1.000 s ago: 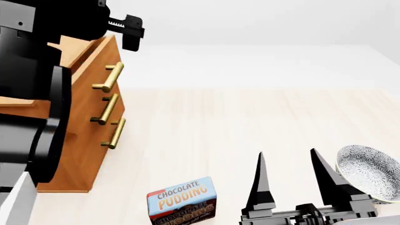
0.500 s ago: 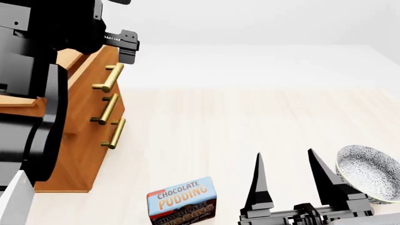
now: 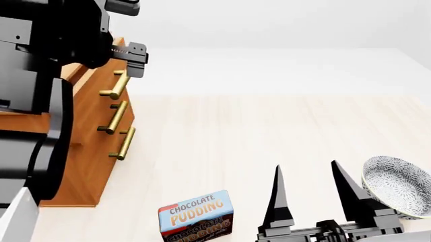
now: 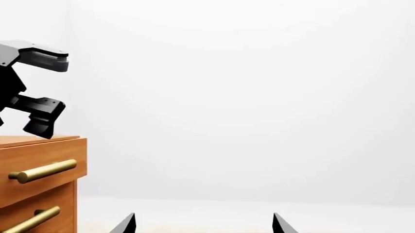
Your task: Put the butter at the back in the top drawer of the cabinet and close it.
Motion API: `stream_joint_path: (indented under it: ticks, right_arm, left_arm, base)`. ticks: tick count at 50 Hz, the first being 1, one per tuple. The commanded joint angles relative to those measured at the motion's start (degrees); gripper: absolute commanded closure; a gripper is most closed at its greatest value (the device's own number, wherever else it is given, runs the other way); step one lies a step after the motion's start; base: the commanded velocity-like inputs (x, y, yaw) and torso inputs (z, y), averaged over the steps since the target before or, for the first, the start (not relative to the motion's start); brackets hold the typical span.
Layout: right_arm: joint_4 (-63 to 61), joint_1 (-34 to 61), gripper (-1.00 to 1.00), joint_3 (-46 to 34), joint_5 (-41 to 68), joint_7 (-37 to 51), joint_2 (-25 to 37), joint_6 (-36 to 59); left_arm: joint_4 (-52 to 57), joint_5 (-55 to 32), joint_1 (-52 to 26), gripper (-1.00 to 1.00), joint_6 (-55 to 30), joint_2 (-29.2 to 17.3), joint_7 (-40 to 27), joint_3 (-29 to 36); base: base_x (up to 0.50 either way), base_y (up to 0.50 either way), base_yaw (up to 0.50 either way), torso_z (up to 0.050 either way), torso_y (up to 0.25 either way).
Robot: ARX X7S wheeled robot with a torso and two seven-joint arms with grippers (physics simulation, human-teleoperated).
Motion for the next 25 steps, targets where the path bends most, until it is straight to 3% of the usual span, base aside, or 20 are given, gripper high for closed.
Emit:
stream_joint_path:
  ticks: [1, 25]
  right_arm:
    - [0.4, -0.2, -1.00, -0.4, -0.2, 0.2, 0.1, -0.6]
    - [2.2, 0.6, -1.00, -1.0, 0.1, 0.5, 0.3, -0.9]
  left_arm:
    - [0.9, -0.2, 2.3, -1.00, 0.3, -0.8, -0.8, 0.2]
    - [-1.6, 0.0, 4.1, -1.00, 3.2, -1.7, -1.5, 0.9]
  base:
    - [0.00, 0.00, 0.00, 0.000, 0.000]
    - [0.00, 0.00, 0.00, 0.000, 0.000]
